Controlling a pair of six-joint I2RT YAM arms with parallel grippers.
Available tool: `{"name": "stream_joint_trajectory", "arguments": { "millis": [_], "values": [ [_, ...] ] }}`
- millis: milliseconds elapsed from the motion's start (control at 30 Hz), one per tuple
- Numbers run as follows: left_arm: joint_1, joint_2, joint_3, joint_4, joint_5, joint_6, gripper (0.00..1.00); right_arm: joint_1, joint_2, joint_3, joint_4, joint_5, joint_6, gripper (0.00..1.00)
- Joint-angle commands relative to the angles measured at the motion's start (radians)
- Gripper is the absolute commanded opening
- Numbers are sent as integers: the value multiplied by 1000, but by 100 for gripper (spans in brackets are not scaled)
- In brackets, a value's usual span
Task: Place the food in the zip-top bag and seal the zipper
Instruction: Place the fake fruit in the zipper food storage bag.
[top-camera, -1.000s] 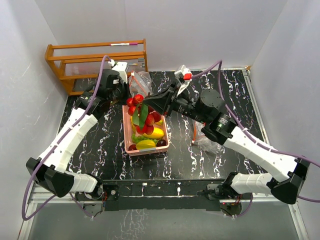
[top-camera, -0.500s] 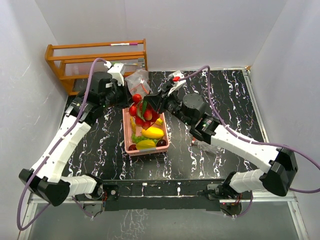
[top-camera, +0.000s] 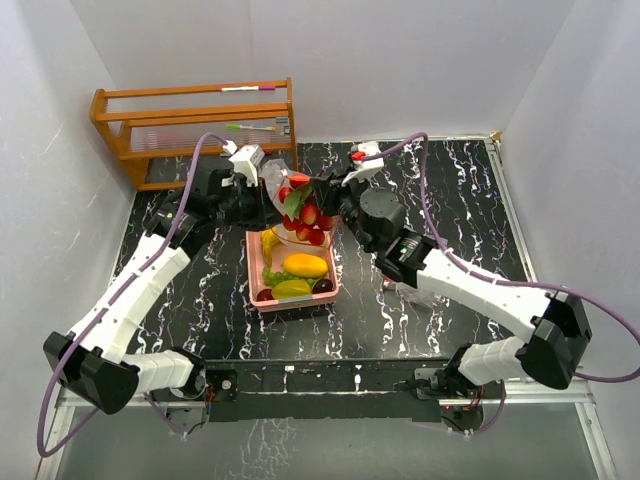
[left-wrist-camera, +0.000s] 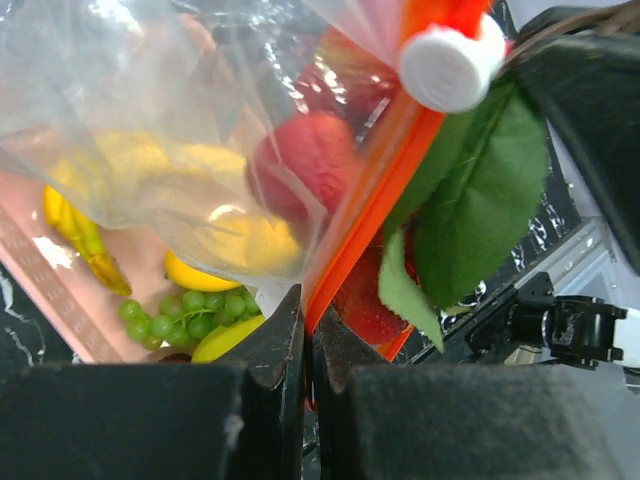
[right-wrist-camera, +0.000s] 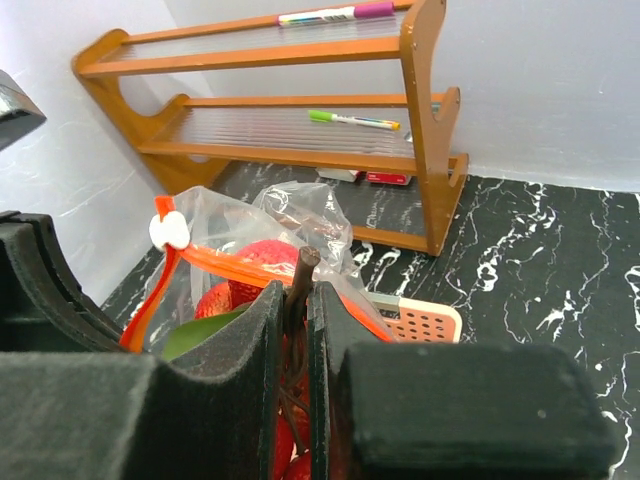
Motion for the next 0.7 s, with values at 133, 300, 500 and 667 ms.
{"name": "stream_joint_trajectory", "arguments": {
  "millis": [133,300,500,667],
  "values": [
    [3,62,85,96,140,-85,0,68,83,68,108,182,-122,8],
    [3,101,97,127,135,-94,0,106,86,70,86,157,-151,8],
    [3,124,71,164,163,-113,0,119,86,85,18,142,-172,11],
    [3,126,72,141,127,-92,0,119,41,78,-34,142,-183,47]
  ]
}}
